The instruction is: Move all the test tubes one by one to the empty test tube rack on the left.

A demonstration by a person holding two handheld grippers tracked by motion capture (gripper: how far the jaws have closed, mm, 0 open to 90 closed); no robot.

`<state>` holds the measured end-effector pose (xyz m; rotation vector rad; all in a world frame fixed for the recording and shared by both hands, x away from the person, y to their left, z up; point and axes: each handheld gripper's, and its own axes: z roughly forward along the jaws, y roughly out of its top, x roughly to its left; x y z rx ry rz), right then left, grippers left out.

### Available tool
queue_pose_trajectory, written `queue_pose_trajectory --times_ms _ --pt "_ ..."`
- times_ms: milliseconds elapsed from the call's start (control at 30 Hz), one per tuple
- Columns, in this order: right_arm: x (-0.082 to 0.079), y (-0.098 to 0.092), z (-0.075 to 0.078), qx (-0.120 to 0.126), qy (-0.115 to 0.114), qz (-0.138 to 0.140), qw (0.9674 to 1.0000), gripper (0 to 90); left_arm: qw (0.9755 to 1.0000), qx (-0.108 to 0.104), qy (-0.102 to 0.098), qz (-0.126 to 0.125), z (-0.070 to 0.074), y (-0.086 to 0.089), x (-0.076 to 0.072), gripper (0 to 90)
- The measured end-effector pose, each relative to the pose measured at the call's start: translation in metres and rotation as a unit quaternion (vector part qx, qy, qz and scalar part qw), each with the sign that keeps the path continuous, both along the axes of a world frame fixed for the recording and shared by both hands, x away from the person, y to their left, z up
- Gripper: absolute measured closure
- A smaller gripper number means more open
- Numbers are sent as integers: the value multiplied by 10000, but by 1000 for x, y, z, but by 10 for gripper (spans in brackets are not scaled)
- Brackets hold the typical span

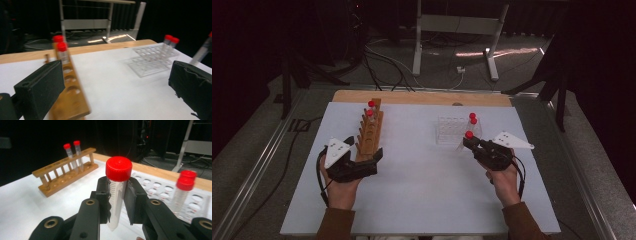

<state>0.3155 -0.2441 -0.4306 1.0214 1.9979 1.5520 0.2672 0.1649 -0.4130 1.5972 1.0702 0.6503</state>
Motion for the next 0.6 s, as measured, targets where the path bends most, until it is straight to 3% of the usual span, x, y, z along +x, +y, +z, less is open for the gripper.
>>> queue_pose_trajectory --times_ms 200,600 --pt "-2 14 -5 -144 66 201 9997 747 9985 162 64 -526 6 -29 12 11" --pt "-8 29 -6 -257 64 450 9986 747 9938 230 122 -1081 9 -79 26 37"
